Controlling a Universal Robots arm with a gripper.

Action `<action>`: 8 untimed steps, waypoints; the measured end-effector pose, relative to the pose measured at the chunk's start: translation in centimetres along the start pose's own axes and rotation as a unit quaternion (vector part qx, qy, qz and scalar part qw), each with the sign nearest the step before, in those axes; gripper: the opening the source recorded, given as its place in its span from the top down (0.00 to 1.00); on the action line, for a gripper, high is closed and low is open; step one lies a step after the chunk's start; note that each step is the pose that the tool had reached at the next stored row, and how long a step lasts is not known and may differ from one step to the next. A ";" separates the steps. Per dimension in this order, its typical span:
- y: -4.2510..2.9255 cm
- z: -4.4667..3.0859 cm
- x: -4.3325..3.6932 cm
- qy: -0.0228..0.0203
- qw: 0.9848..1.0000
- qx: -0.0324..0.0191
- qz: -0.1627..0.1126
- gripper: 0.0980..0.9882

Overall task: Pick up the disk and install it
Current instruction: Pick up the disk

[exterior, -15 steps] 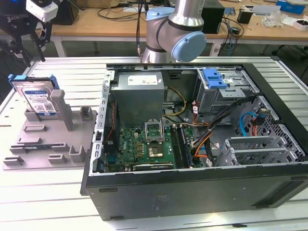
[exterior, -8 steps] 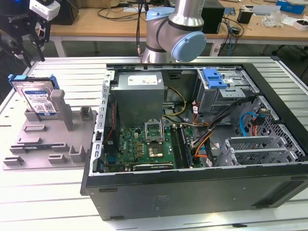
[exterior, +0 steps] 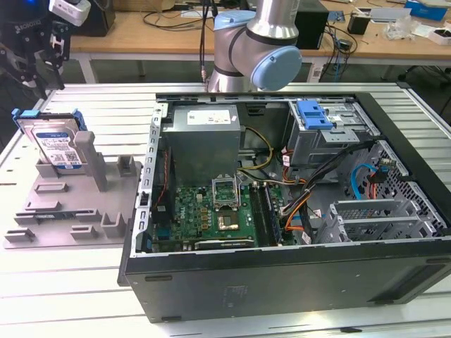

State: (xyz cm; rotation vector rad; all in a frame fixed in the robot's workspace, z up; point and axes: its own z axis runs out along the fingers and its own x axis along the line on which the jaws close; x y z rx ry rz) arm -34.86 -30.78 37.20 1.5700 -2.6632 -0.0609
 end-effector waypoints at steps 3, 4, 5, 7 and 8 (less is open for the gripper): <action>0.00 0.00 0.00 0.002 1.000 0.001 -0.030 0.63; 0.00 0.00 0.00 0.002 0.999 0.001 -0.039 0.63; 0.00 0.00 0.00 0.003 0.999 0.001 -0.048 0.63; 0.00 0.00 0.00 0.006 0.996 0.002 -0.094 0.63; 0.00 0.00 0.00 0.006 0.995 0.002 -0.103 0.63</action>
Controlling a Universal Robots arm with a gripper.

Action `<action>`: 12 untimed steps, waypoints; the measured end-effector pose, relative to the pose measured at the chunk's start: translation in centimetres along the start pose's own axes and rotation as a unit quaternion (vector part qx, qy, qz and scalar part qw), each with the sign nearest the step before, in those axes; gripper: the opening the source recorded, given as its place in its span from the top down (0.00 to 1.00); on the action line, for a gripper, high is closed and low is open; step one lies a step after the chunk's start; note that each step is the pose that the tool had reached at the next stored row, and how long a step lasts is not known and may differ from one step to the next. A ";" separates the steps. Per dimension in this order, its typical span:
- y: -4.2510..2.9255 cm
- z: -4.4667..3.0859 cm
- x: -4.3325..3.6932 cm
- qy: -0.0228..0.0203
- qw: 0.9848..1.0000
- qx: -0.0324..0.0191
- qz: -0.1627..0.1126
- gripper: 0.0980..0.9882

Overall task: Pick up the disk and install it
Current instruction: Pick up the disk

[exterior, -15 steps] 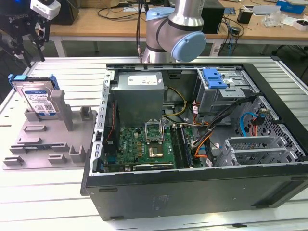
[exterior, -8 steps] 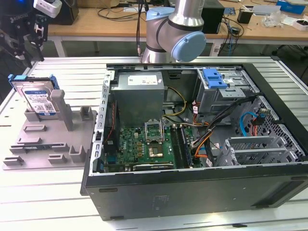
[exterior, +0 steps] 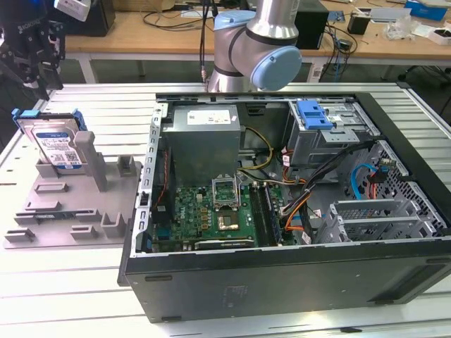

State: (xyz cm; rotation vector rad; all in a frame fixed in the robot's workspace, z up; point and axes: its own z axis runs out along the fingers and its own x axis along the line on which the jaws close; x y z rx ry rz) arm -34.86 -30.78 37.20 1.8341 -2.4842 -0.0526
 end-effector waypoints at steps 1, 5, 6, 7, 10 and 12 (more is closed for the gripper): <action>0.00 0.00 0.00 0.001 1.000 0.000 -0.011 0.63; 0.00 0.00 0.00 0.003 0.998 0.001 -0.058 0.63; 0.00 0.00 0.00 0.004 0.998 0.002 -0.067 0.63; 0.00 0.00 0.00 0.004 0.997 0.002 -0.076 0.63; 0.00 0.00 0.00 0.005 0.996 0.002 -0.089 0.63; 0.00 0.00 0.00 0.005 0.996 0.002 -0.089 0.63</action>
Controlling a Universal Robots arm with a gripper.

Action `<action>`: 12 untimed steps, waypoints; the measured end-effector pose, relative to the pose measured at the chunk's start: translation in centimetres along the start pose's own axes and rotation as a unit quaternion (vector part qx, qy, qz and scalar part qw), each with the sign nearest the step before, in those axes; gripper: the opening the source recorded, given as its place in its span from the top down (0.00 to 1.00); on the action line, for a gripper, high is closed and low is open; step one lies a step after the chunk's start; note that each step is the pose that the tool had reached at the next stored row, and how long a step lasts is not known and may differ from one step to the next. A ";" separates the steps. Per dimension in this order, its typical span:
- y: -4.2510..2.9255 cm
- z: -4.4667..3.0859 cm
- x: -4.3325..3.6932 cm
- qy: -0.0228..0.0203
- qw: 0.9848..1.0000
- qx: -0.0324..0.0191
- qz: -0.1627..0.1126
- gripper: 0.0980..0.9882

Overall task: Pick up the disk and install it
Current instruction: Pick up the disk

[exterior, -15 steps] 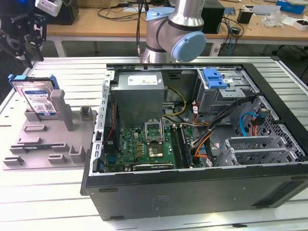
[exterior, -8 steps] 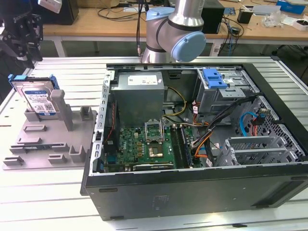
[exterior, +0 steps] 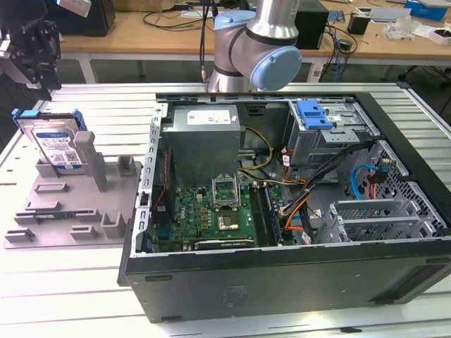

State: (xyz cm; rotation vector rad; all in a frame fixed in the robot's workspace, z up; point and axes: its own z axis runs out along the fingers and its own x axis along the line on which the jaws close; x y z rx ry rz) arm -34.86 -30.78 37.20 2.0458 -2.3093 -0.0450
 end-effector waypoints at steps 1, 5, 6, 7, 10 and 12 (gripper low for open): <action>0.00 0.00 0.00 0.000 1.000 0.000 0.000 0.63; 0.10 0.03 0.00 0.000 1.000 0.003 0.000 0.63; 0.19 0.07 0.02 -0.001 1.000 0.004 -0.001 0.63; 0.32 0.10 0.04 -0.001 1.000 0.005 -0.001 0.63; 0.63 0.18 0.08 0.000 1.000 0.006 -0.007 0.63; 0.66 0.20 0.08 0.000 1.000 0.006 -0.020 0.63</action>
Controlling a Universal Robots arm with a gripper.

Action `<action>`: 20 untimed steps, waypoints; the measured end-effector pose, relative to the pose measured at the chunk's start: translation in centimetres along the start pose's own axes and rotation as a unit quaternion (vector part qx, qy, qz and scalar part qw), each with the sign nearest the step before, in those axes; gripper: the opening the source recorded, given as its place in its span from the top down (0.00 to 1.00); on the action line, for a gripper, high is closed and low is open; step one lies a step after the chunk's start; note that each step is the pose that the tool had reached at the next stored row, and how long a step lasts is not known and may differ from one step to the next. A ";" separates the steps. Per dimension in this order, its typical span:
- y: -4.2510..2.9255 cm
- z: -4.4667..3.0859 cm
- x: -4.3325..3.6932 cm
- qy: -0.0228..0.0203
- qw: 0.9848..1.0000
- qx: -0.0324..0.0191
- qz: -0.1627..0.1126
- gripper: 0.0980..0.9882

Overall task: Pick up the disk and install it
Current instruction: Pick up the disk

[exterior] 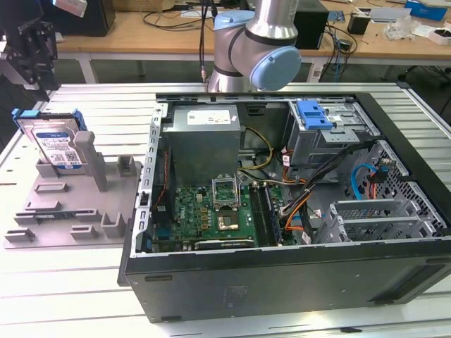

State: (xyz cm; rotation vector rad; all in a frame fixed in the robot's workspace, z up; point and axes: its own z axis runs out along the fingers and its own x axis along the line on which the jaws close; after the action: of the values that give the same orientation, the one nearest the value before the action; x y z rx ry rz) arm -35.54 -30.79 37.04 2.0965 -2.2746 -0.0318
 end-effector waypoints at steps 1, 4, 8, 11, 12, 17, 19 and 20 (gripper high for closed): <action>0.01 0.01 0.00 0.000 1.000 0.000 -0.008 0.63; 0.09 0.08 0.00 0.001 1.000 0.001 -0.026 0.63; 0.46 0.19 0.03 0.002 0.999 0.001 -0.042 0.63; 0.70 0.27 0.05 0.002 0.999 0.001 -0.050 0.63; 0.77 0.28 0.05 0.002 0.999 0.001 -0.053 0.63; 1.31 0.48 0.09 0.003 0.998 0.002 -0.070 0.63; 1.46 0.54 0.10 0.003 0.997 0.002 -0.074 0.63; 1.54 0.58 0.11 0.004 0.997 0.002 -0.076 0.63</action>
State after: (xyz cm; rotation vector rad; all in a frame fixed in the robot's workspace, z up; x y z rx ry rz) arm -37.11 -30.78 36.54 2.2633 -2.1069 -0.0260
